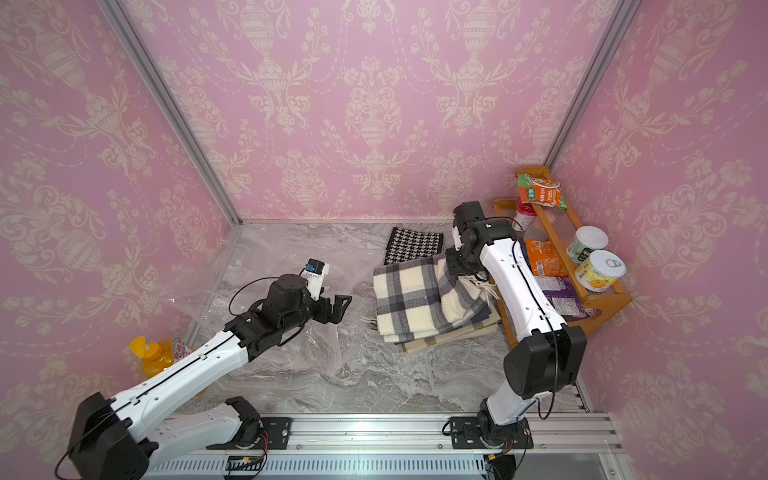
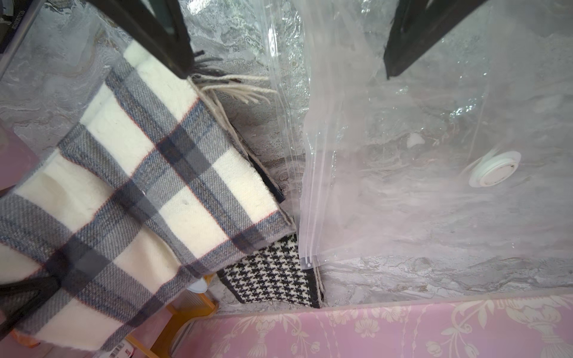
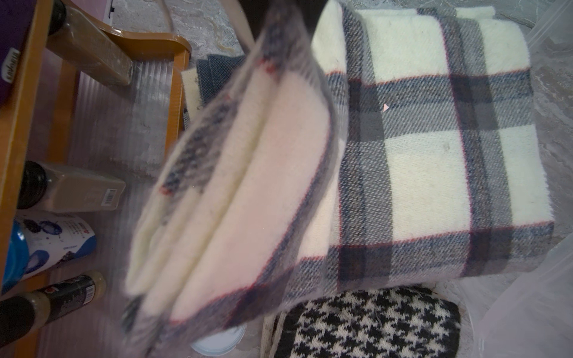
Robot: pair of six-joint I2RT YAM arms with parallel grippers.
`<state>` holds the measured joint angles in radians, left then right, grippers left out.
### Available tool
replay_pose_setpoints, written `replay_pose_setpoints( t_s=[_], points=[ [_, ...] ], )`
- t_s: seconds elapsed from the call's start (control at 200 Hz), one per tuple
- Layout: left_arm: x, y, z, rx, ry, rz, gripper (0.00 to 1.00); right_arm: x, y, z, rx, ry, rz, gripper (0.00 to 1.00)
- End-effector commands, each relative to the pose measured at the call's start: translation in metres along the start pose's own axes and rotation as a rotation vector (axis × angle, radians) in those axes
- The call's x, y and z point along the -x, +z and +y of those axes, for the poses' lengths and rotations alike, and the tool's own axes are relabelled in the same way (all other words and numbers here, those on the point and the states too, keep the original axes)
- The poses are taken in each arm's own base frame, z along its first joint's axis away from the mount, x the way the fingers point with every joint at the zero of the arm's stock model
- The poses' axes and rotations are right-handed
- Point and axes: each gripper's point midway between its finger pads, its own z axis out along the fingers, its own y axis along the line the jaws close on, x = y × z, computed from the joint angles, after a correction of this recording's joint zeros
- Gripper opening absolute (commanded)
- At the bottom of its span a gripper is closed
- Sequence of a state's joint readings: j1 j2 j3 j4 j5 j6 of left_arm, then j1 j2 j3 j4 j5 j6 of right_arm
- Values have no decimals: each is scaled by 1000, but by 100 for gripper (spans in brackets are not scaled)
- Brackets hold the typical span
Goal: Take the scarf out of the vacuum bag
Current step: Place the scarf at the center of the board.
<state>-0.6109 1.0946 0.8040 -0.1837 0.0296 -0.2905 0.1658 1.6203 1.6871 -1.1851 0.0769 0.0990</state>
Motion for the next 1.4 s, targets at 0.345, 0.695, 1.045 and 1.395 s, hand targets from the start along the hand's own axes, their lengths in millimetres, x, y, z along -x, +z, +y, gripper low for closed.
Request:
replay_pose_setpoints(
  t_s=[0.345,0.695,1.045,1.395],
  points=[
    [24,-25,-13,-51,-17,-49,99,-16,18,-9,-14,60,50,0],
    [18,-20,-11,-44,-14,-24,99,-30,41,-21,-55,85,107,0],
    [13,-12,-9,-34,-13,3,99,-39,49,-45,-160,110,113,86],
    [8,-10,-6,-16,-20,22,99,-32,30,-56,-217,148,10,100]
  ],
)
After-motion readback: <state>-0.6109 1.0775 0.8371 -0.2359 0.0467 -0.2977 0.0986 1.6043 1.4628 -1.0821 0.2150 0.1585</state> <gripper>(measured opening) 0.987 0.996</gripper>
